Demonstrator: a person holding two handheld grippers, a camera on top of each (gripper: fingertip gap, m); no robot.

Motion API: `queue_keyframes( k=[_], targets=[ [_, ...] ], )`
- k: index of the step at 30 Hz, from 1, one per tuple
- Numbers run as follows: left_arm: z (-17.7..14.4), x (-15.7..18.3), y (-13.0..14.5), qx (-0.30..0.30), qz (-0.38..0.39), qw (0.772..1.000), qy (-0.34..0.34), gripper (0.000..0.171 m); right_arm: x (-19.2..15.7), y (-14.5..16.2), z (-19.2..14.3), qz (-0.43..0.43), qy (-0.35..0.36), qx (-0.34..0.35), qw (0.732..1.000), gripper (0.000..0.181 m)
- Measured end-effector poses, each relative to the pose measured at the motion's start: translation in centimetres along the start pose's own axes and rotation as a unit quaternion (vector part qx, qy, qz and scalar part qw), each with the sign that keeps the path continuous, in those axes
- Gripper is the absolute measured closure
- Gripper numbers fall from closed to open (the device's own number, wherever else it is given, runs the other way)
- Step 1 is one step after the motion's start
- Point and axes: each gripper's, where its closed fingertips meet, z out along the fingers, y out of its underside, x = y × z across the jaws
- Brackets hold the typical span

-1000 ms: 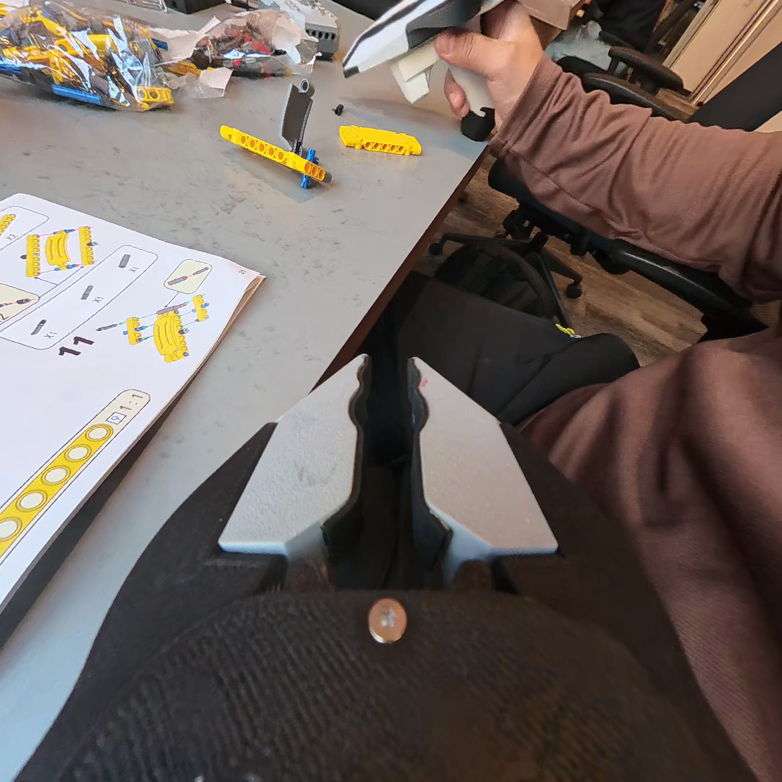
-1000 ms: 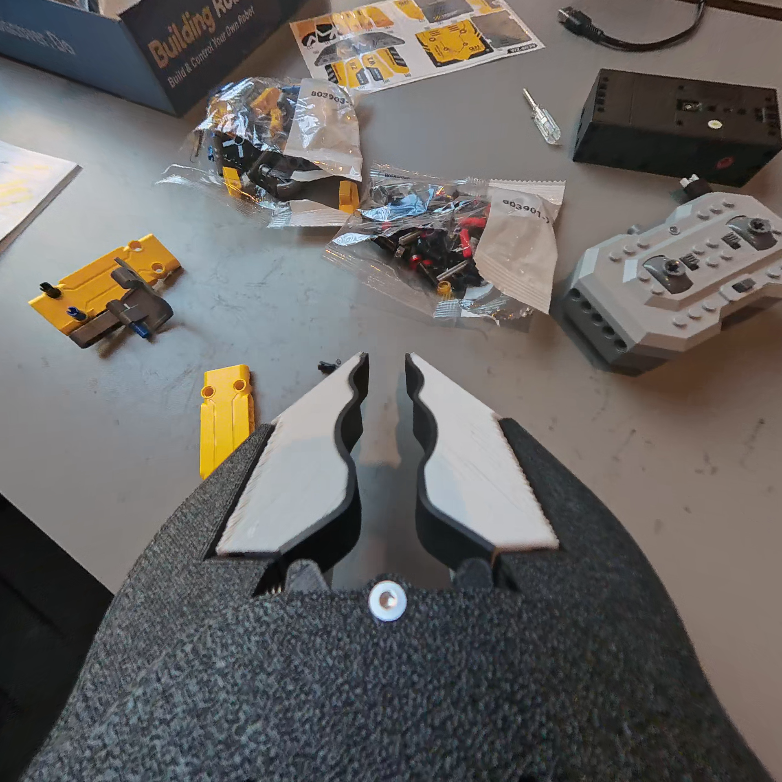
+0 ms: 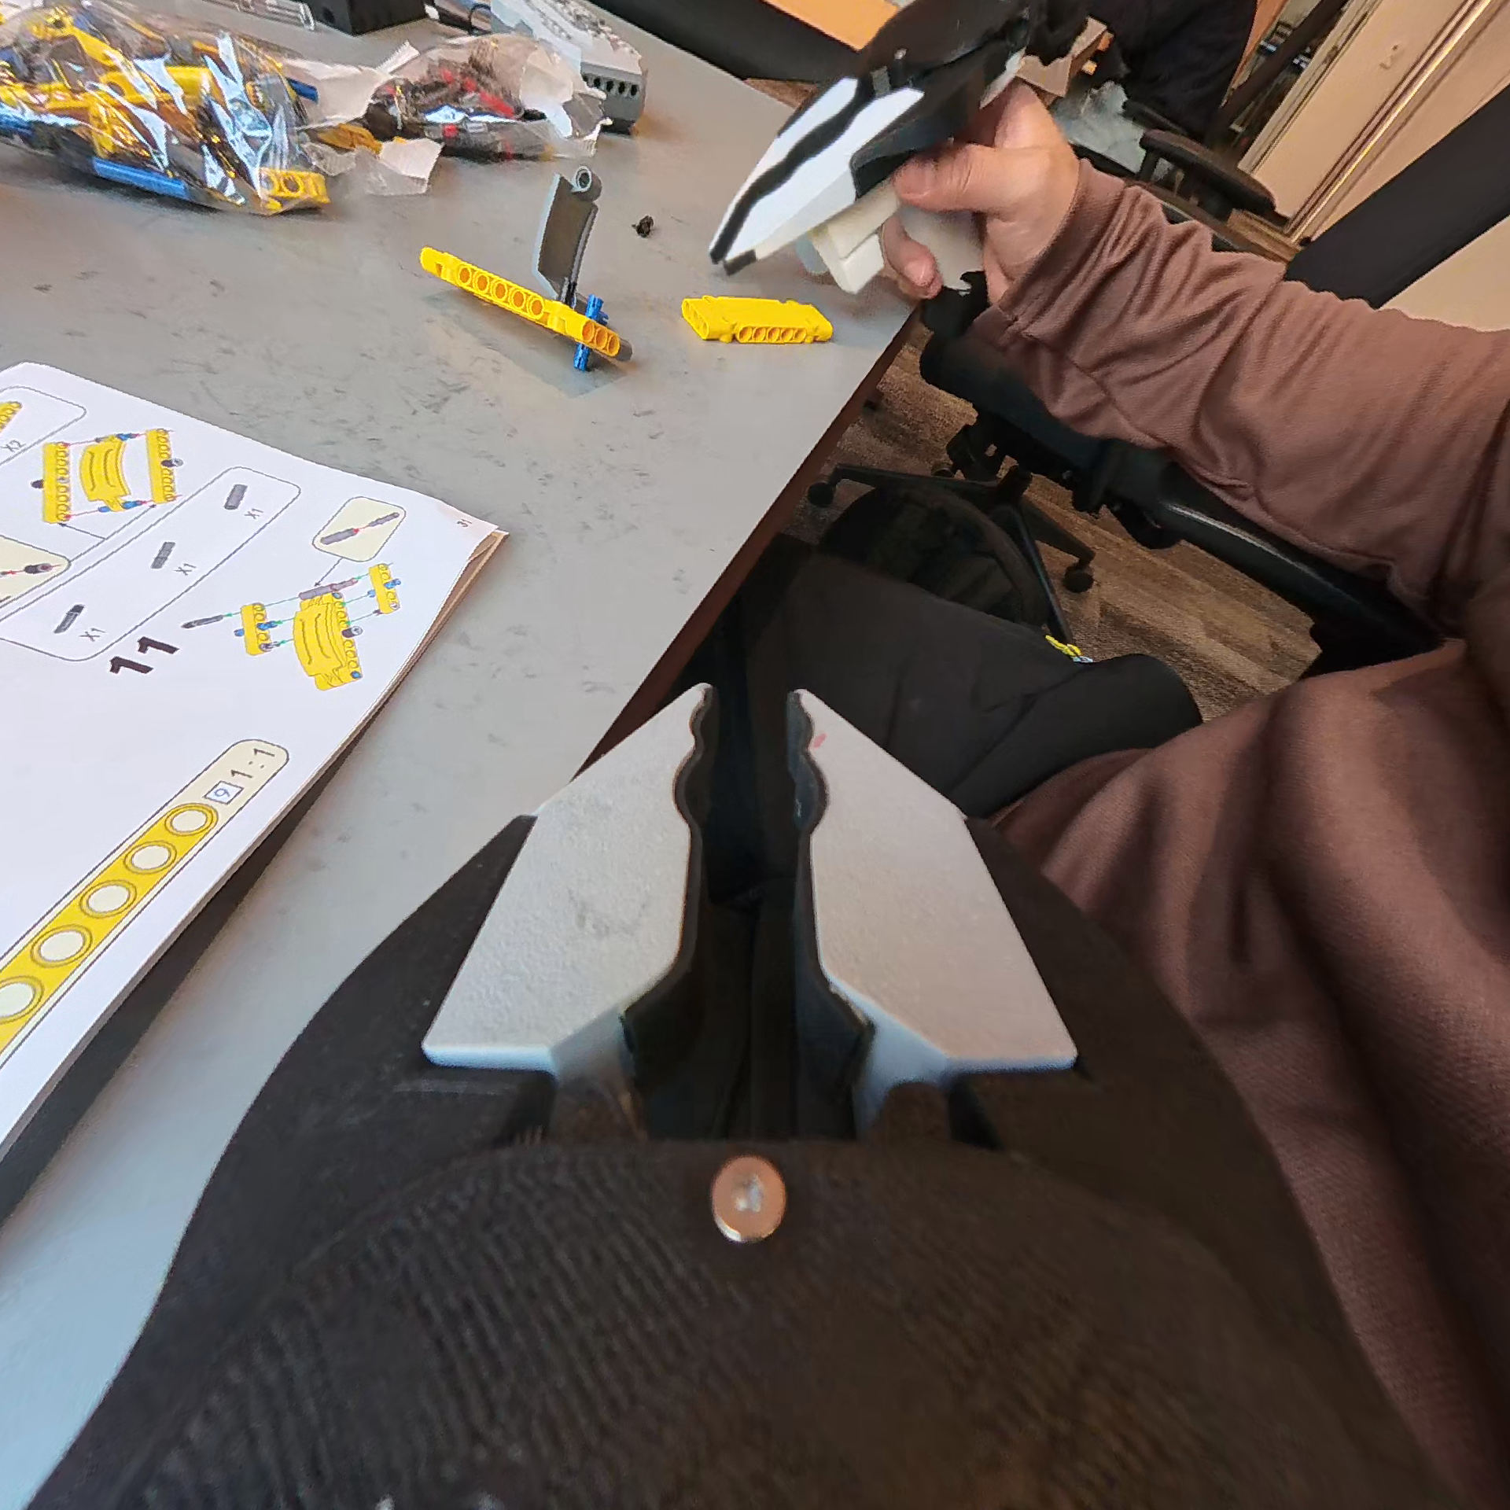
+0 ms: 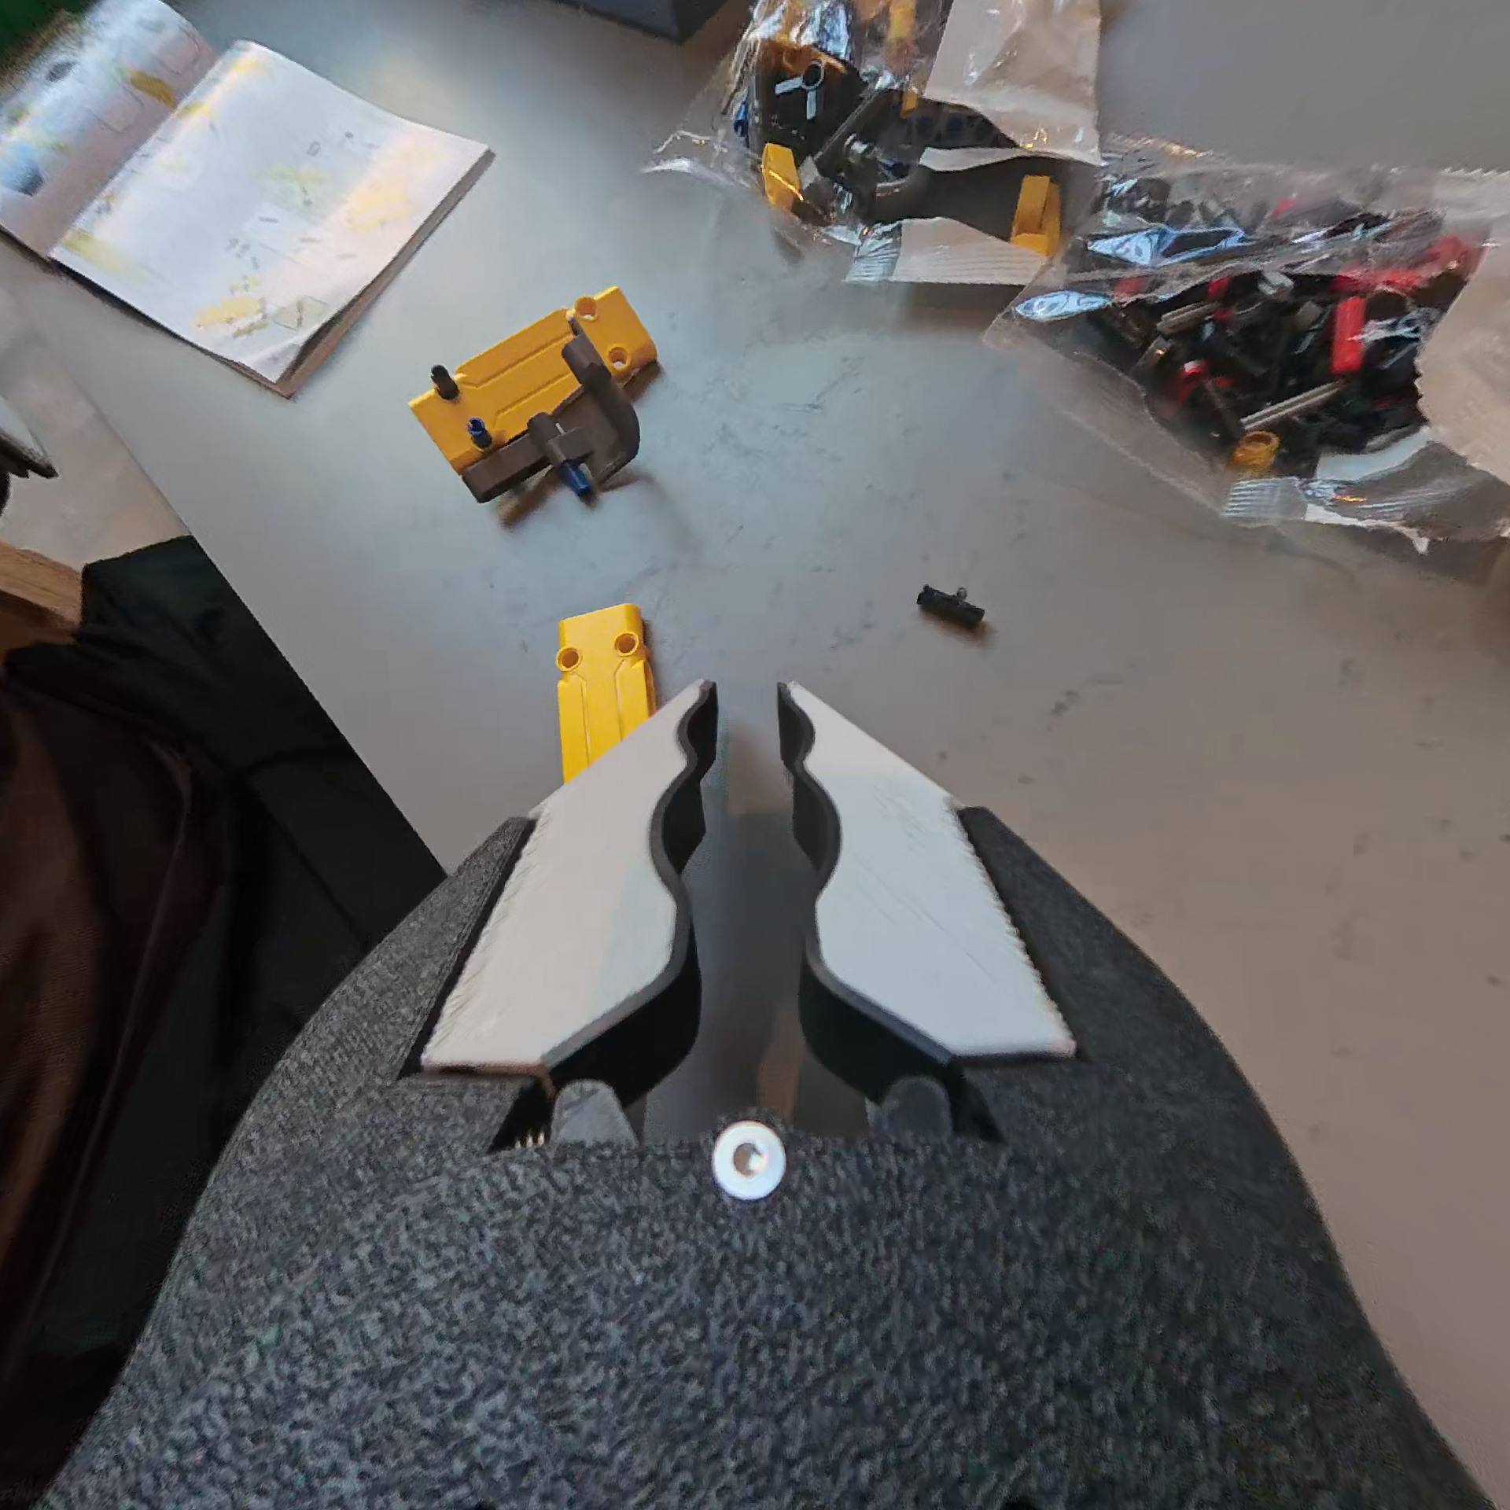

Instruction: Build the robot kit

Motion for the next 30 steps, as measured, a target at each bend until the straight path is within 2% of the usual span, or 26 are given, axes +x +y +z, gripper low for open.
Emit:
queue_keyframes(
  k=[7,13,21,26,30],
  targets=[
    [0.0,0.0,-0.1,0.002,-0.002,1.0,0.0,0.158,0.5,-1.2,-0.3,-0.022,0.039,0.023,0.999,0.166],
    [0.5,0.0,0.1,-0.005,0.001,1.0,-0.002,0.157,2.0,-4.3,-0.3,-0.058,0.132,0.074,0.987,0.172],
    [0.4,-1.2,-0.3,0.003,0.001,0.999,-0.037,0.157,2.0,-6.0,1.5,-0.1,0.154,0.074,0.98,0.176],
    [0.3,-2.9,-3.6,0.021,0.029,0.996,-0.081,0.154,2.2,-7.1,1.9,-0.108,0.138,0.072,0.982,0.176],
    [1.5,-5.1,-9.3,0.028,0.078,0.99,-0.112,0.148,2.7,-8.8,2.6,-0.124,0.127,0.069,0.982,0.176]
  ],
)
